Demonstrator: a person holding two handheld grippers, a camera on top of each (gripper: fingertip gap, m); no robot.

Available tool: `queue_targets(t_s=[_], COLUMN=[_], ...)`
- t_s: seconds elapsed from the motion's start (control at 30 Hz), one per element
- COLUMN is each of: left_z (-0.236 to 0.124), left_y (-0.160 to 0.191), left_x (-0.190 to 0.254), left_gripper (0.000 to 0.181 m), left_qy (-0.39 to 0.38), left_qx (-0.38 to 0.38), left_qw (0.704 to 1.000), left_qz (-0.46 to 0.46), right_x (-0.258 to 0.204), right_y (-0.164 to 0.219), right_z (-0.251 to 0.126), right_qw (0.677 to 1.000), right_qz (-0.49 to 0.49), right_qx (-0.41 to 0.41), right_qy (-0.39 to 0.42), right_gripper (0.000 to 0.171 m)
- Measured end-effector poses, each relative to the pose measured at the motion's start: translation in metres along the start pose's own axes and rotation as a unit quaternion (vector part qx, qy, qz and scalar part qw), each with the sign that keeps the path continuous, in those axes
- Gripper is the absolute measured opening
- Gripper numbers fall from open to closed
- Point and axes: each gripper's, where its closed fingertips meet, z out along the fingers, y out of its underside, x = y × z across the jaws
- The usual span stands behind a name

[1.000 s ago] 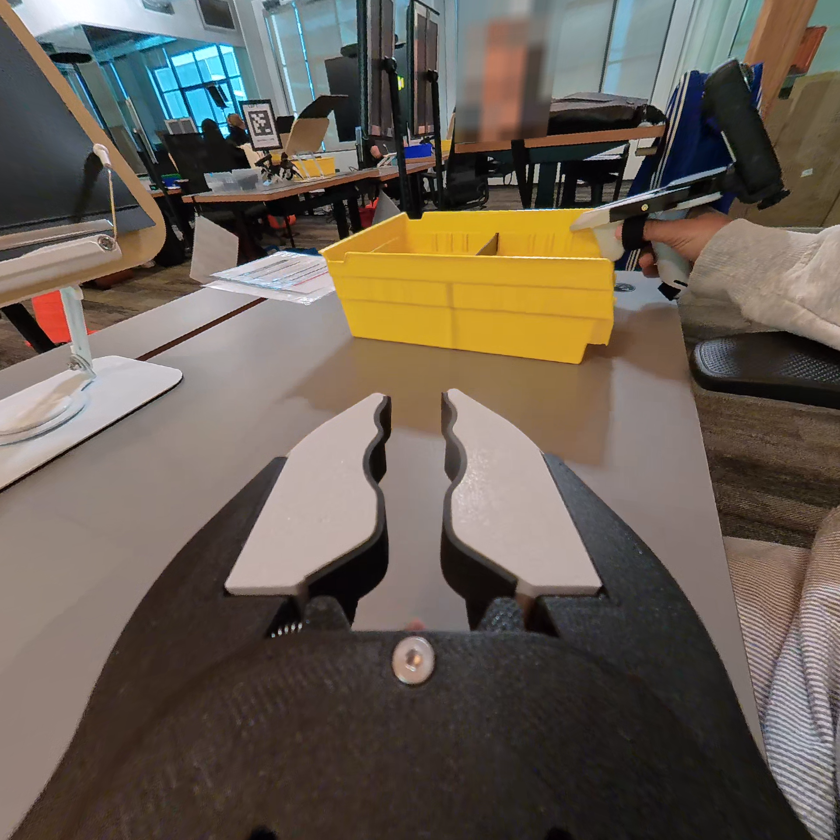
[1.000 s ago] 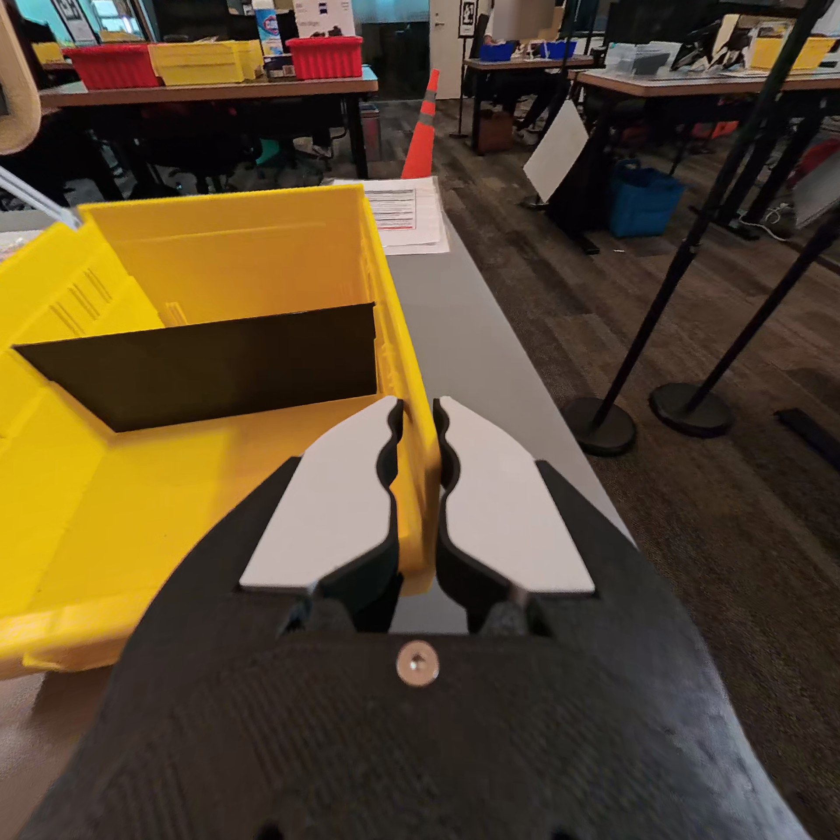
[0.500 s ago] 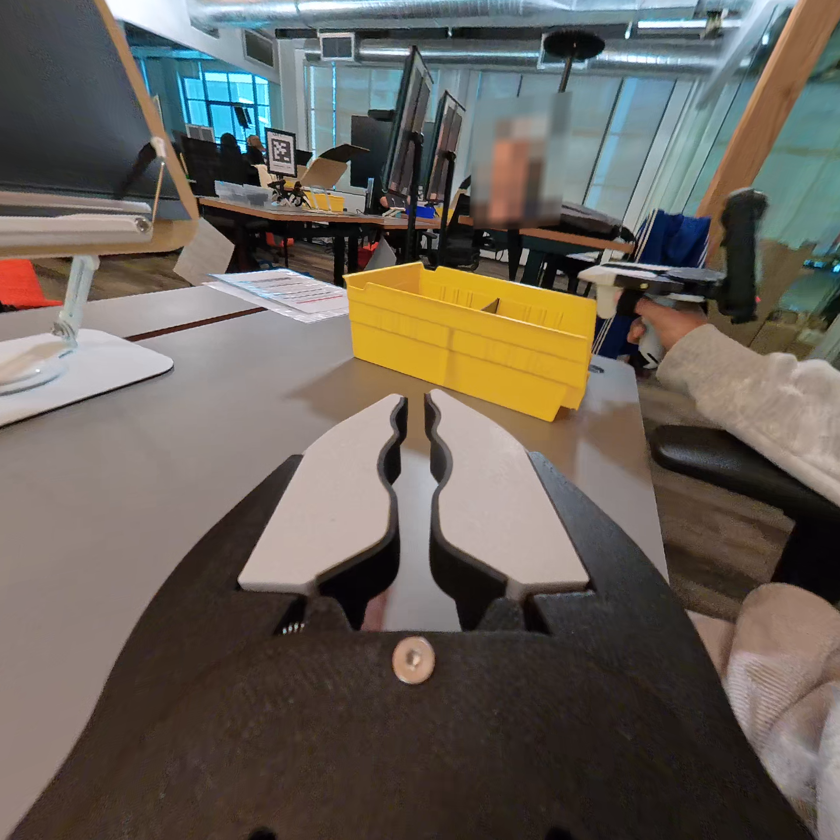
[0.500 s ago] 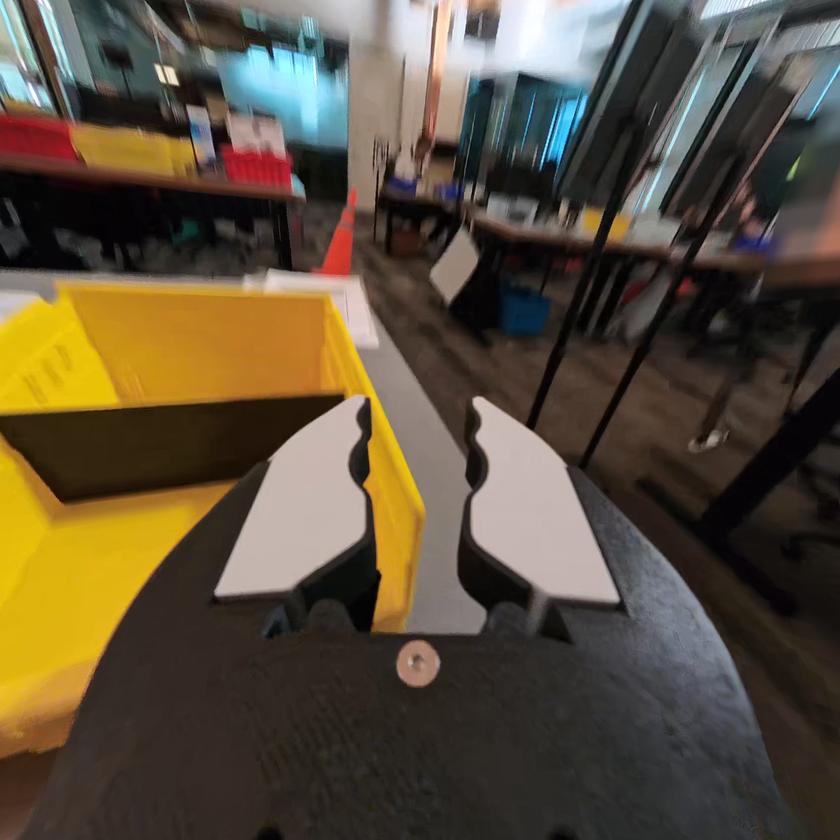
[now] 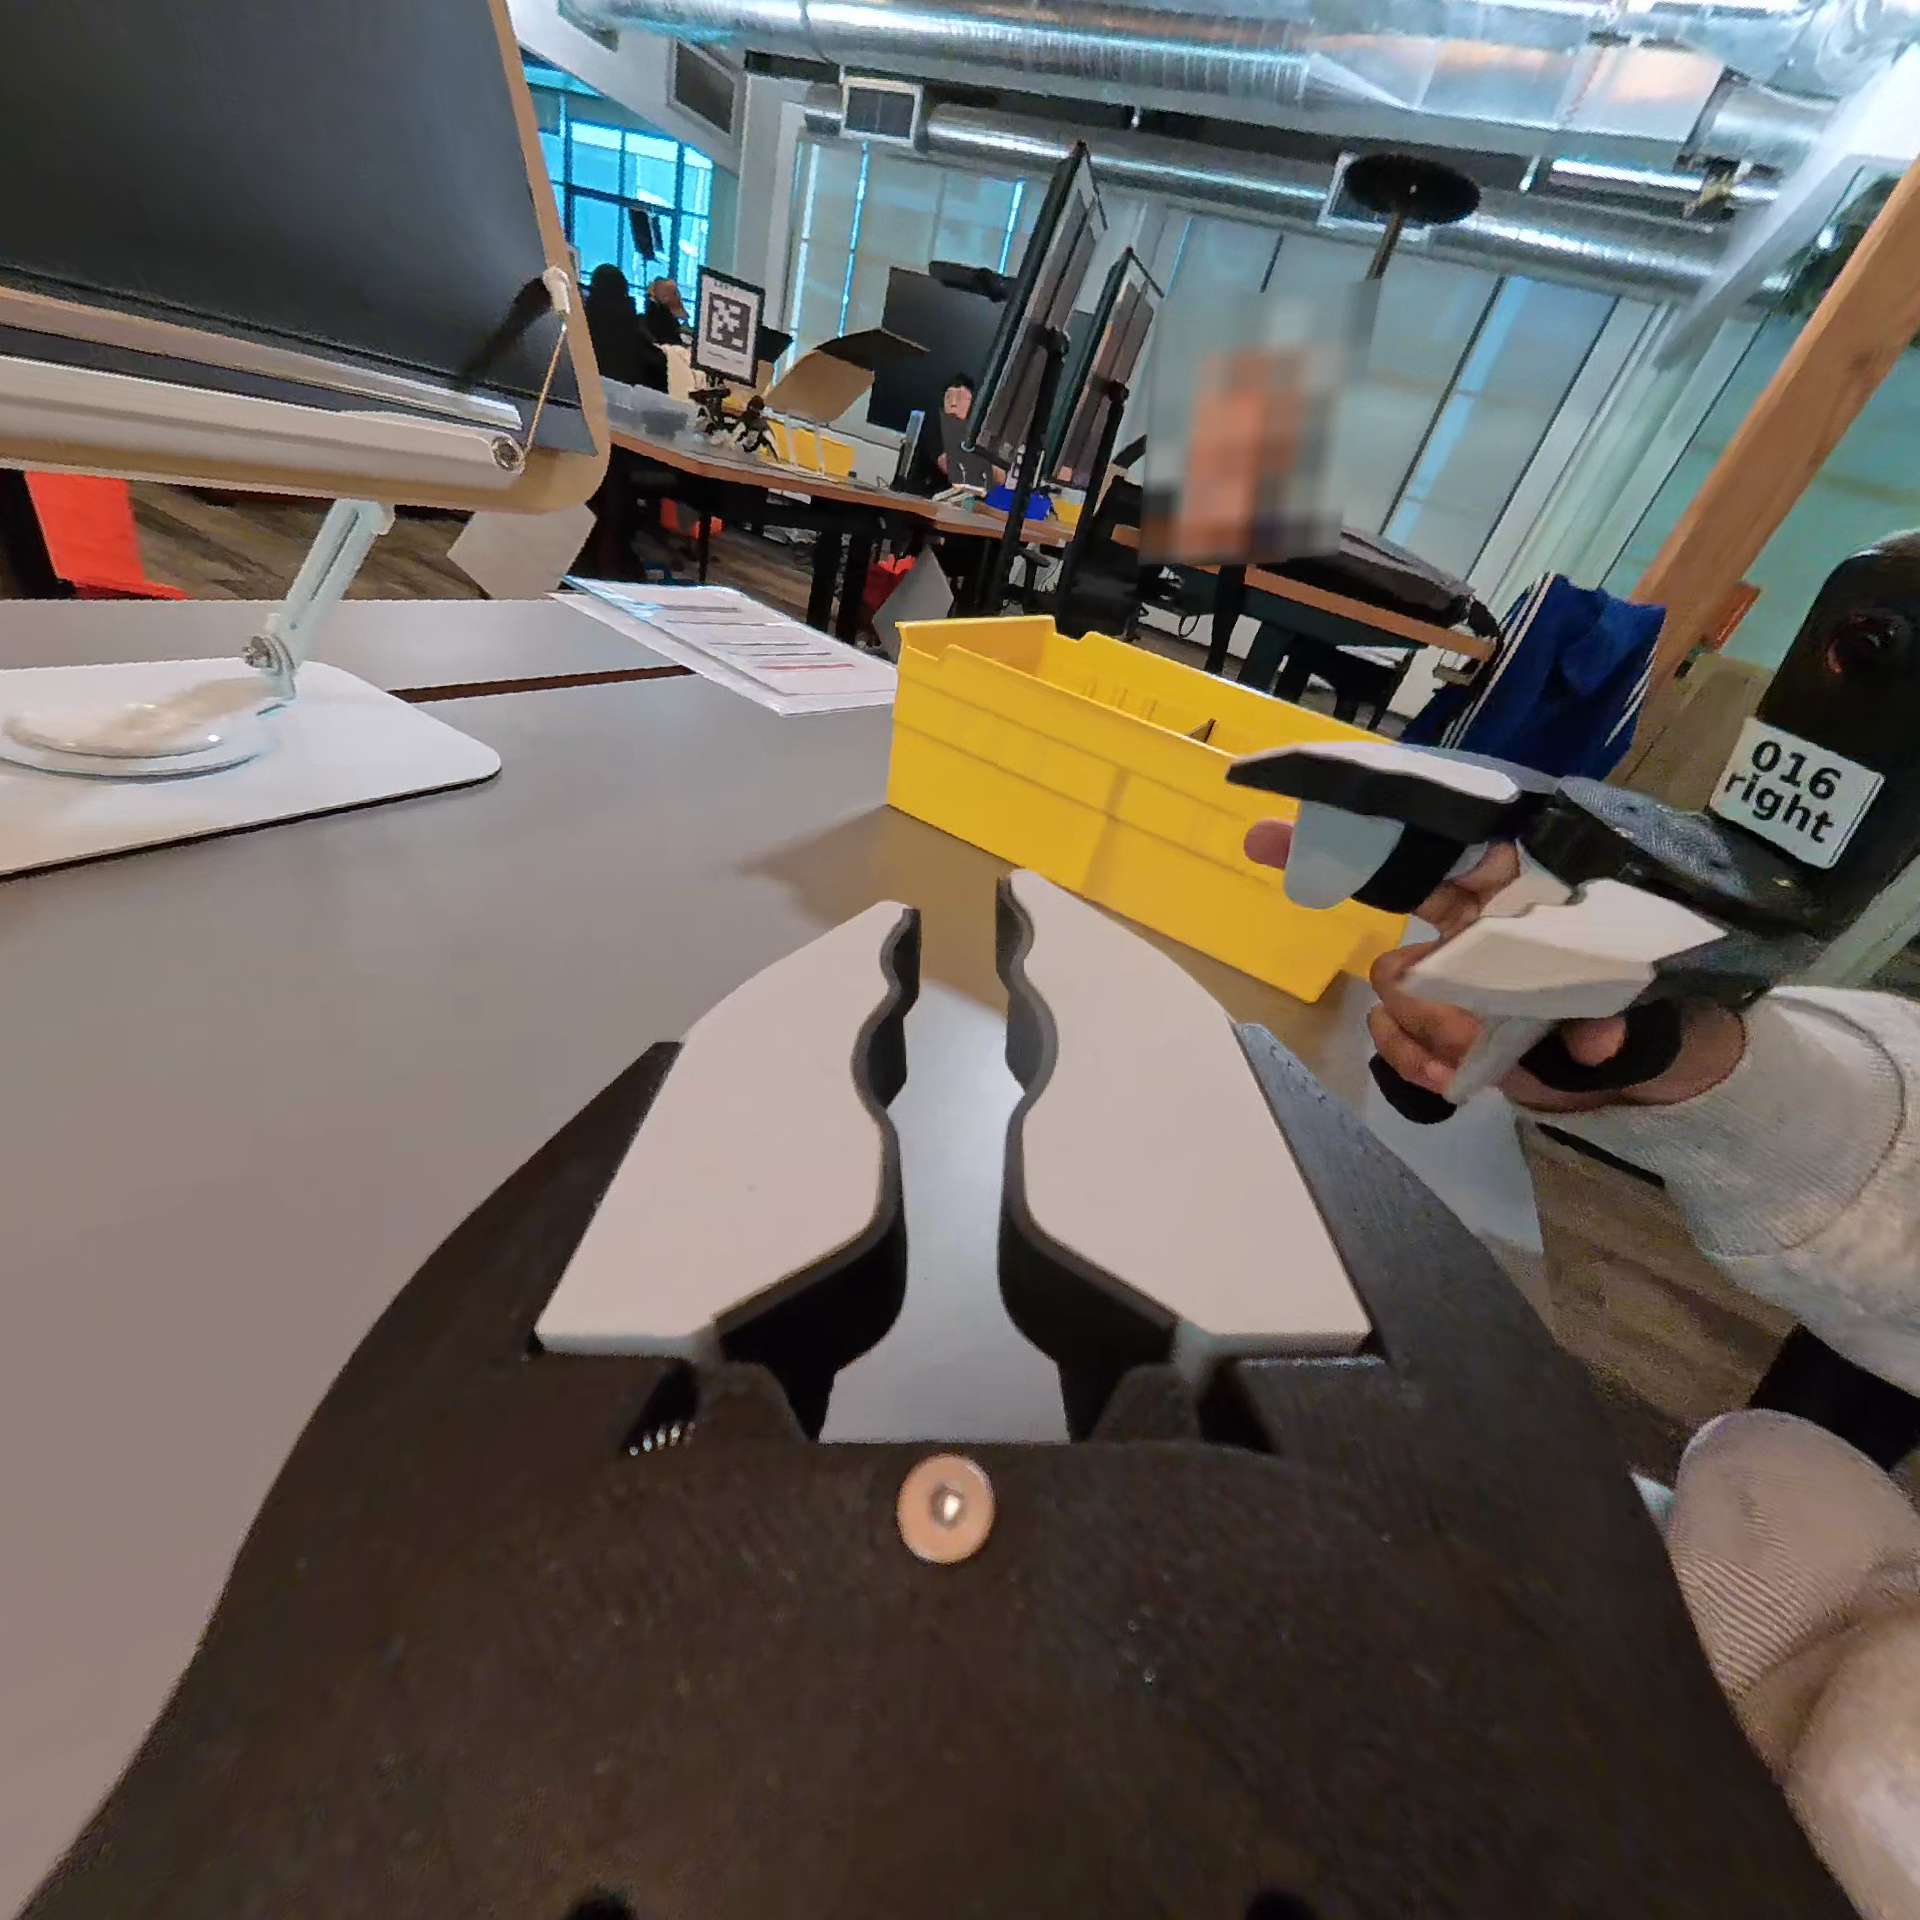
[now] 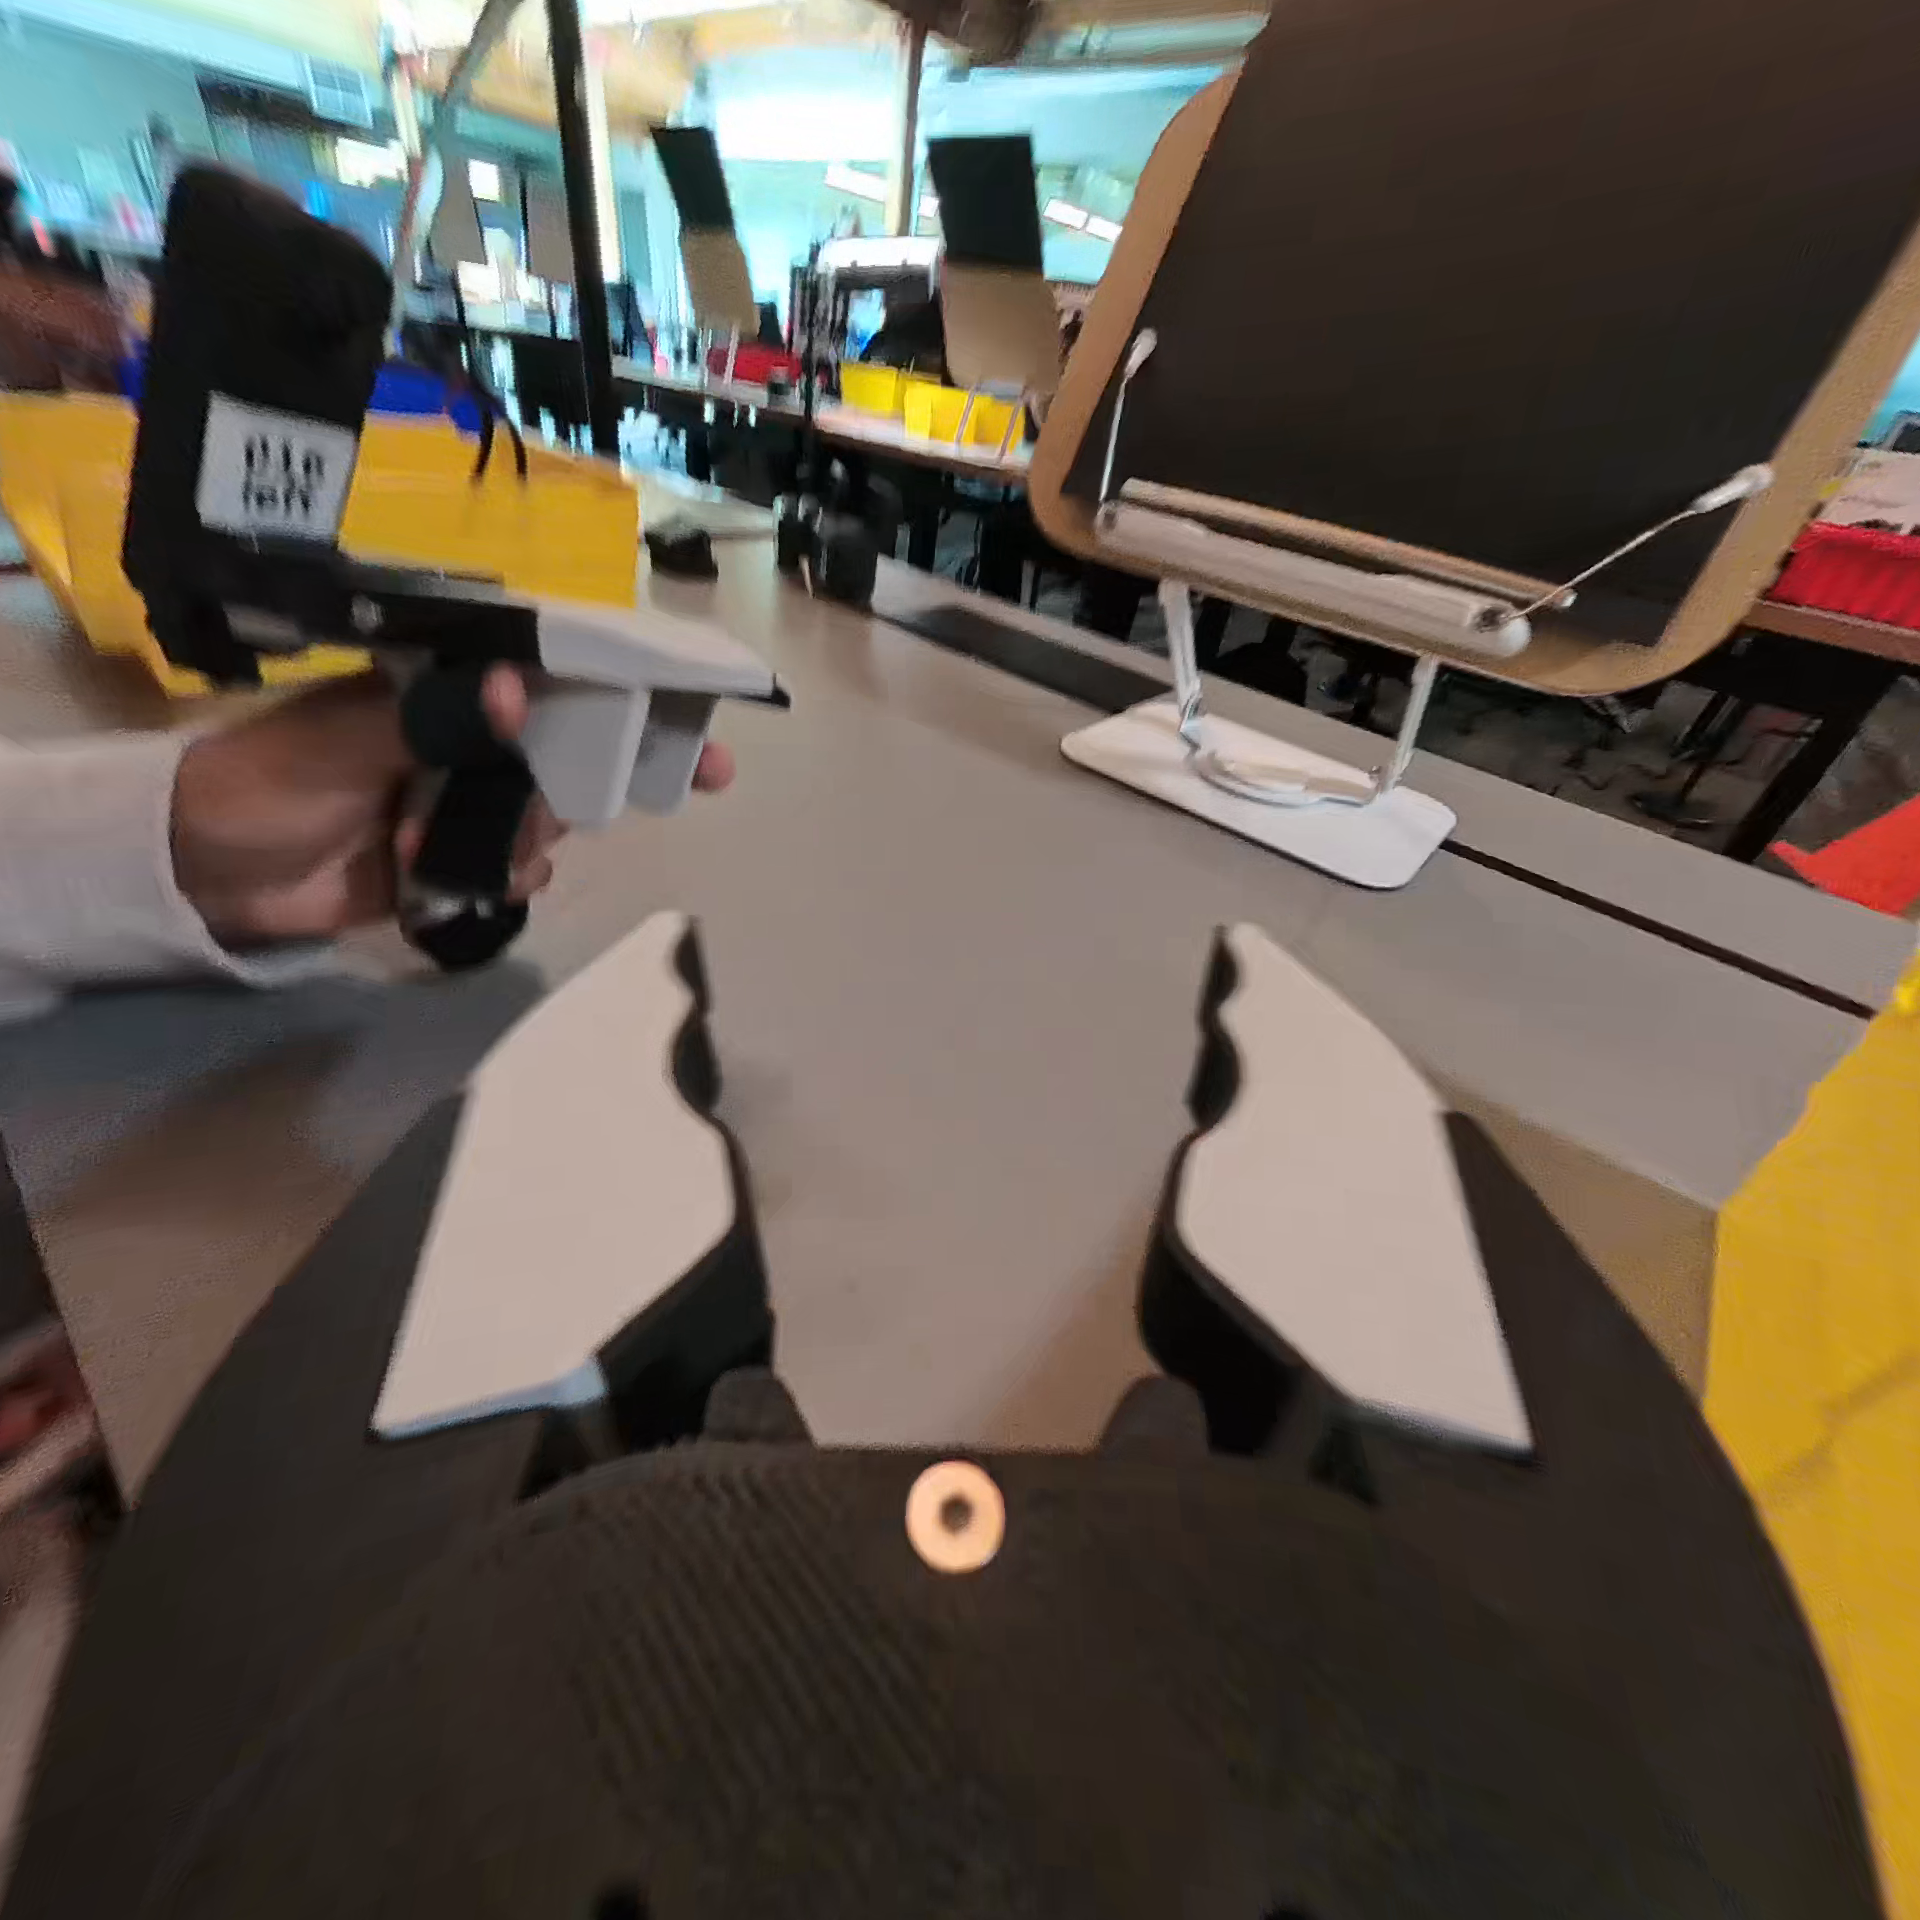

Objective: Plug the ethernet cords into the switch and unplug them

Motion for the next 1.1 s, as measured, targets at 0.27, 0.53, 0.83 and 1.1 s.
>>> queue_targets(t_s=[0.27, 0.53, 0.83, 1.1], left_z=[0.000, -0.012, -0.213, -0.409], left_y=[0.009, -0.019, -0.236, -0.142], left_x=[-0.009, -0.001, -0.067, -0.216], left_gripper=[0.006, 0.003, 0.009, 0.055], left_qy=[-0.003, 0.012, -0.261, -0.605], left_qx=[-0.027, 0.003, 0.232, -0.044], left_qw=[1.000, 0.997, 0.927, 0.795], left_qz=[0.012, 0.072, 0.139, 0.023], right_x=[0.027, 0.039, 0.023, 0.022], right_y=[0.014, 0.014, 0.027, 0.031], right_z=[-0.008, -0.015, -0.011, -0.006], right_qw=[0.999, 0.989, 0.981, 0.978], right_qz=[0.015, 0.146, 0.189, 0.200], right_qx=[-0.019, 0.002, -0.039, -0.049], right_qy=[0.033, 0.016, -0.036, -0.039], right_gripper=[0.014, 0.000, 0.022, 0.023])
